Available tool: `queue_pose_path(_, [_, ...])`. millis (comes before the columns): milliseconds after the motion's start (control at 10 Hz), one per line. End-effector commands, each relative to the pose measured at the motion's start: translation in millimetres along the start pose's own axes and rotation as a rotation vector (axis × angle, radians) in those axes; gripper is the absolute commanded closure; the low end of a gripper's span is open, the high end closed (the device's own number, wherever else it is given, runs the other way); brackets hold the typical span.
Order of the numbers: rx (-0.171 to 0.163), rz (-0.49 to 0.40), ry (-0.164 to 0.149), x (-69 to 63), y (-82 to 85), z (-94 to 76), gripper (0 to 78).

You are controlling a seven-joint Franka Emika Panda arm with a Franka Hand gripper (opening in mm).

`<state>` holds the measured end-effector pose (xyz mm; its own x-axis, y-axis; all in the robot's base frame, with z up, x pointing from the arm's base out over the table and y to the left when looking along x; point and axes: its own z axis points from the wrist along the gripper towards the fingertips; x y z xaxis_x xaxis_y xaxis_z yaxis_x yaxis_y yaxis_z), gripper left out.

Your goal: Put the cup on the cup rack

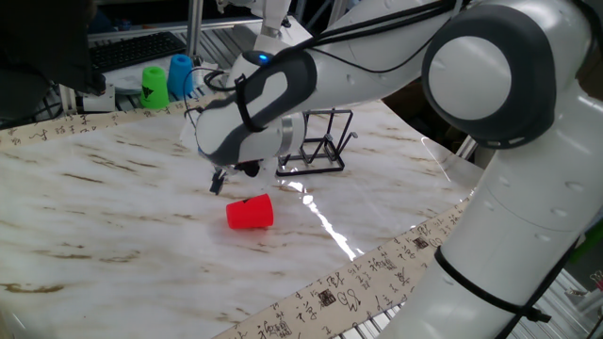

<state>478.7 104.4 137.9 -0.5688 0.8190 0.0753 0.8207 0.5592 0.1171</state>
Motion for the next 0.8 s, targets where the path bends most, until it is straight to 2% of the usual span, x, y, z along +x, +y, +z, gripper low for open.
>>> queue_pose_path(100, [0.009,0.010,-0.031,-0.4,0.7,-0.8,77.6])
queue_pose_path(200, [0.009,0.014,-0.030,-0.4,0.7,-0.8,77.6])
queue_pose_path(400, [0.029,0.077,-0.063,-0.4,0.7,-0.8,77.6])
queue_pose_path(500, [0.030,0.087,-0.066,-0.4,0.7,-0.8,77.6])
queue_pose_path(600, [0.034,0.146,-0.077,-0.2,1.1,-0.3,77.6])
queue_pose_path(800, [0.034,0.200,-0.074,0.8,4.9,3.8,77.6])
